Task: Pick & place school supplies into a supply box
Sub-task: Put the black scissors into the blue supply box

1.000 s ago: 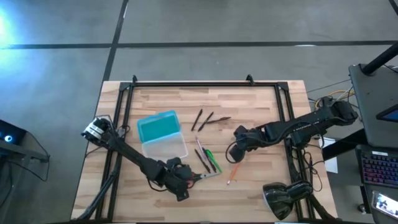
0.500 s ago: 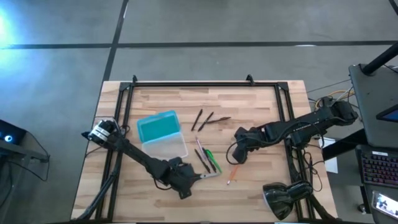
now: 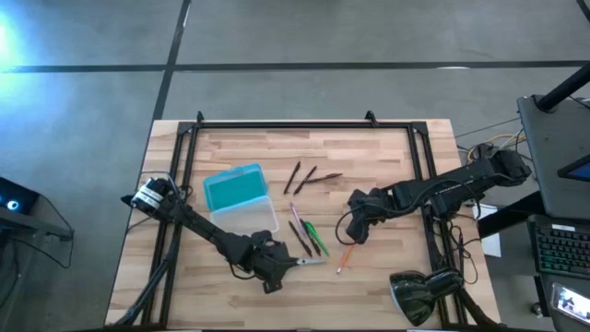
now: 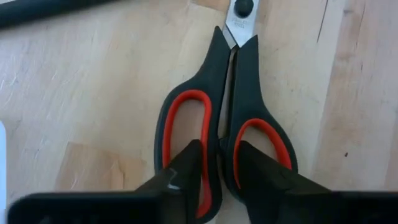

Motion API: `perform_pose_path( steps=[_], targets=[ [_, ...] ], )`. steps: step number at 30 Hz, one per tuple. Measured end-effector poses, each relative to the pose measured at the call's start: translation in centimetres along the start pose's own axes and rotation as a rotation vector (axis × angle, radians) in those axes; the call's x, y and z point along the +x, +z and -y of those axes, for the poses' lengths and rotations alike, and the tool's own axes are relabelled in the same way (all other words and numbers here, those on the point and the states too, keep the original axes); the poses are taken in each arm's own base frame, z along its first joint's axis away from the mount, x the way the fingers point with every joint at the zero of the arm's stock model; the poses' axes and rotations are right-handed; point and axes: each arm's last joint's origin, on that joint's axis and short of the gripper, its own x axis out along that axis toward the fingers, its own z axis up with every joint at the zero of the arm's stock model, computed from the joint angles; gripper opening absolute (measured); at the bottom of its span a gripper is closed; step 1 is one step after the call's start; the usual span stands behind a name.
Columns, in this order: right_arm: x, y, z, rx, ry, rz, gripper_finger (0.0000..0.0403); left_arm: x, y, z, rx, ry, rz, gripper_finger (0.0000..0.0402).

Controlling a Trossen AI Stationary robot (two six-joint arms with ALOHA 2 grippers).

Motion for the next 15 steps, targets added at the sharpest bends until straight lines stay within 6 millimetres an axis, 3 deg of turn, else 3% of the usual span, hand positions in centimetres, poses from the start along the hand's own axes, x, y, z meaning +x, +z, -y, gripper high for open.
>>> perform_pose_path(
  steps=[4,9,11,15],
  targets=[
    [0.0,0.0,0.0,-0.004,-0.003,0.0,0.0237,-0.2,0.2,0.0,-0.01,-0.002,-0.003,0.0055],
    [0.0,0.0,0.0,-0.018,-0.003,0.001,0.0236,-2.3,1.6,0.8,-0.006,-0.007,-0.024,0.0055],
    [0.0,0.0,0.0,-0.025,-0.002,0.002,0.0234,-3.5,2.4,1.2,-0.002,-0.023,-0.024,0.0055],
    [0.0,0.0,0.0,-0.053,0.001,0.005,0.023,-8.0,4.4,1.6,-0.02,-0.037,0.059,0.0055]
  ],
)
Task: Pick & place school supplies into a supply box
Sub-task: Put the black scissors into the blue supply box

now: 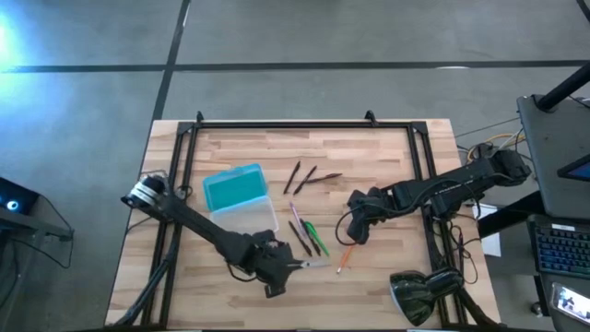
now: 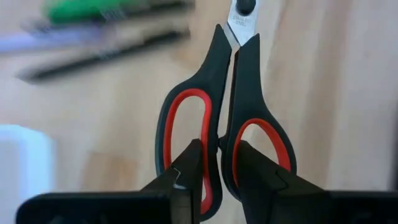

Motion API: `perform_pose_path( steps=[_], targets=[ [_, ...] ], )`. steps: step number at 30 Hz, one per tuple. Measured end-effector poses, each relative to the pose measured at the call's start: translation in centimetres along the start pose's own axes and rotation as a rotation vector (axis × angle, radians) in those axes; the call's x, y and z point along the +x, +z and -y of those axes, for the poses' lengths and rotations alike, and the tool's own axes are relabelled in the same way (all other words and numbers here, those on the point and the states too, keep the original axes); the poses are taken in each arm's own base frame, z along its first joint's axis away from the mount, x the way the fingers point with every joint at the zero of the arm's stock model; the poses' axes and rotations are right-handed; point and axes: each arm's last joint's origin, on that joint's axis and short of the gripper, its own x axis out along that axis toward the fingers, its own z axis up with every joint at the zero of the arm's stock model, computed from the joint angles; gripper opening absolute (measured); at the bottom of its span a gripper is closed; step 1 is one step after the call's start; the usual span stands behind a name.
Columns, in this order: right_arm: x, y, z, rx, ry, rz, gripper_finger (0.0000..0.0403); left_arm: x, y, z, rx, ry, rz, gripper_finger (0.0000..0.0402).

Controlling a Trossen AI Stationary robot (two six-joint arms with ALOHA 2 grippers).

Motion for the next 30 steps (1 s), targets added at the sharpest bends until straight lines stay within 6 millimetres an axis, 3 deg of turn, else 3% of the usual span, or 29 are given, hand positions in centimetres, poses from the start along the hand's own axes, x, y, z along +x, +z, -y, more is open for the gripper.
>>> perform_pose_path(
  steps=[6,10,13,18,24,30],
  targets=[
    [0.0,0.2,0.0,-0.055,0.003,0.012,0.0228,-5.5,0.1,-2.0,-0.12,0.223,-0.028,0.0055],
    [0.1,0.7,0.2,-0.082,0.015,0.036,0.0228,-8.2,-2.3,-5.3,-0.355,0.46,-0.119,0.0055],
    [0.1,1.4,0.6,-0.096,0.022,0.059,0.0228,-8.8,-3.9,-6.9,-0.572,0.44,-0.084,0.0055],
    [0.2,2.5,1.5,-0.135,0.017,0.087,0.0228,-7.2,-6.8,-8.8,-0.754,0.28,-0.062,0.0055],
    [0.2,3.5,2.7,-0.161,0.007,0.099,0.0228,-4.9,-9.7,-10.2,-0.731,0.33,-0.198,0.0055],
    [0.2,4.4,3.3,-0.129,0.05,0.109,0.0228,-3.5,-10.9,-10.9,-0.735,0.335,-0.197,0.0055]
  ],
)
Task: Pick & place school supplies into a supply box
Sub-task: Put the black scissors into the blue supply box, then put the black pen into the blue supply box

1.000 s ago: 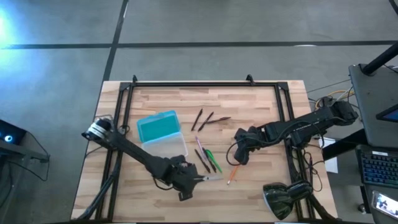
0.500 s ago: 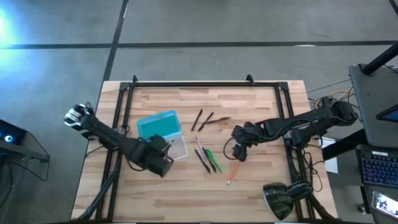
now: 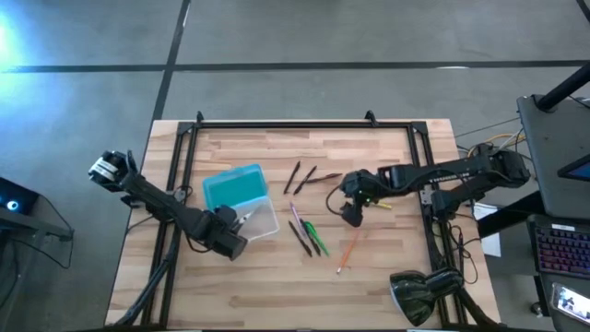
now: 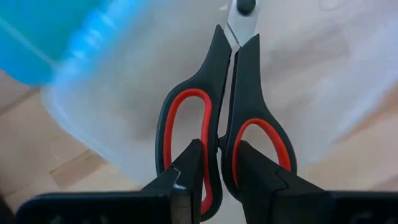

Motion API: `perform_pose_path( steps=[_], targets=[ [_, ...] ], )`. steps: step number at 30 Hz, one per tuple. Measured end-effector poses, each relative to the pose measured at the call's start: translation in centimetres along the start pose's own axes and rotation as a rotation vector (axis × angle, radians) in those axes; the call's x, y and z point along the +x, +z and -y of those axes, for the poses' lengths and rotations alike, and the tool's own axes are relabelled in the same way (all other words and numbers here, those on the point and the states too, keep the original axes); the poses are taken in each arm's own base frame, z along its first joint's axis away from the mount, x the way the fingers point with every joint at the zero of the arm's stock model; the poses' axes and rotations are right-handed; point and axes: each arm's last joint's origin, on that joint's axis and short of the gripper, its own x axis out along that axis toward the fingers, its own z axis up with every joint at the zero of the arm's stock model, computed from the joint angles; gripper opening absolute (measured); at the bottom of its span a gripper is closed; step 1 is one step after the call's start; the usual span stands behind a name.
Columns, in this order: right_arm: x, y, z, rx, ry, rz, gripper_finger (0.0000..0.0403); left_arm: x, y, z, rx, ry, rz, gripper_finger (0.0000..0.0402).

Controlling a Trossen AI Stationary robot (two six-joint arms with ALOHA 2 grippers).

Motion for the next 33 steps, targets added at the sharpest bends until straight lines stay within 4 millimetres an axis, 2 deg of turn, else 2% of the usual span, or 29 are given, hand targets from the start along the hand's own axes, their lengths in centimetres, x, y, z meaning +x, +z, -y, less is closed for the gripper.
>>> perform_pose_path(
  steps=[4,7,10,13,15,19,24,28,31,33],
  targets=[
    [0.5,0.4,-0.1,0.039,0.082,-0.008,0.0228,1.1,0.0,-0.7,-0.006,0.019,0.012,0.0055],
    [1.6,0.7,-0.4,0.05,0.141,-0.022,0.0228,1.4,0.1,-1.0,-0.013,0.03,0.024,0.0059],
    [3.0,1.3,-0.7,0.111,0.181,-0.046,0.0228,1.4,0.1,-0.9,-0.02,0.023,0.024,0.0104],
    [4.0,2.7,-1.1,0.104,0.173,-0.058,0.0228,0.8,0.2,-0.5,-0.012,0.0,0.04,0.0149],
    [4.3,4.2,-1.5,0.024,0.171,-0.046,0.0228,0.1,0.4,0.0,0.013,-0.028,0.05,0.0165],
    [4.8,7.1,-1.8,-0.221,0.136,-0.075,0.0228,-2.0,0.8,1.2,0.073,-0.073,0.08,0.0173],
    [6.3,11.4,-0.5,-0.485,0.103,-0.102,0.0228,-5.3,1.6,2.2,0.074,-0.139,0.167,0.0175],
    [8.3,14.6,0.1,-0.735,0.012,-0.077,0.0228,-6.8,1.9,2.8,0.058,-0.176,0.204,0.0176],
    [9.0,16.8,0.0,-0.758,-0.134,-0.077,0.0228,-7.2,2.0,3.0,0.044,-0.195,0.205,0.0176],
    [9.6,17.7,0.1,-0.79,-0.126,-0.112,0.0228,-7.3,2.0,3.0,0.032,-0.196,0.204,0.0176]
  ],
)
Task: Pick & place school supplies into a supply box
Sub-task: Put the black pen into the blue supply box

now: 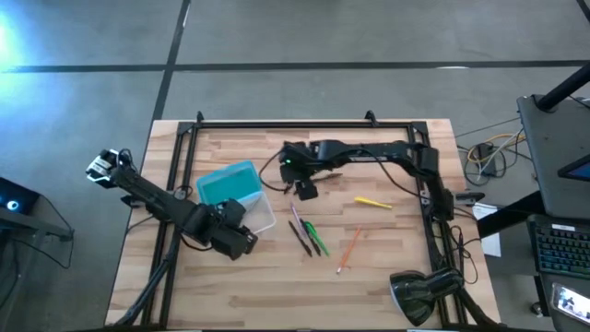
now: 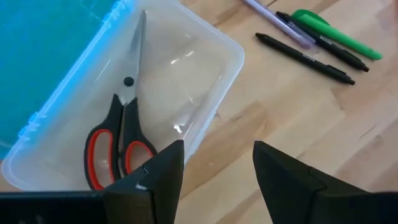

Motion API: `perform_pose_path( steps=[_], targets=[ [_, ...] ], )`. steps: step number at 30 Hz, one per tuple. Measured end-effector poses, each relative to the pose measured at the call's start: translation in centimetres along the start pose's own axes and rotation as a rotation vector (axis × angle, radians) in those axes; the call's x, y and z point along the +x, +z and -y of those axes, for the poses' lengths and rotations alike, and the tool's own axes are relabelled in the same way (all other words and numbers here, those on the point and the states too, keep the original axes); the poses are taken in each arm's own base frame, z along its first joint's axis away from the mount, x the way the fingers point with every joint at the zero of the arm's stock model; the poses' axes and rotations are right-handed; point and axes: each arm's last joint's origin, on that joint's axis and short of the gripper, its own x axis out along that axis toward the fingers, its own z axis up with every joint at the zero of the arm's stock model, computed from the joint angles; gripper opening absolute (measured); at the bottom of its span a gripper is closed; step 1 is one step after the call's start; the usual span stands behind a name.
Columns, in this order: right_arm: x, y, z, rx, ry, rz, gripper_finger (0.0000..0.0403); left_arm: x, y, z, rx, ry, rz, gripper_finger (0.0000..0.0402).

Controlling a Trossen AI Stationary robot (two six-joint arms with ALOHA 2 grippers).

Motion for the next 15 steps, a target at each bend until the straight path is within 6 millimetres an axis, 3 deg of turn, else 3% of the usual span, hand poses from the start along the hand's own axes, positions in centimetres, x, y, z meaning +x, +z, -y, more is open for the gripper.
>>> perform_pose_path(
  steps=[9,15],
  targets=[
    [4.0,0.1,2.2,-0.099,0.064,-0.051,0.0223,0.1,0.0,-0.2,-0.002,0.021,0.005,0.0177],
    [5.8,-0.4,2.2,-0.171,0.103,-0.059,0.0213,0.2,0.0,-0.4,0.002,0.033,0.007,0.0177]
  ],
)
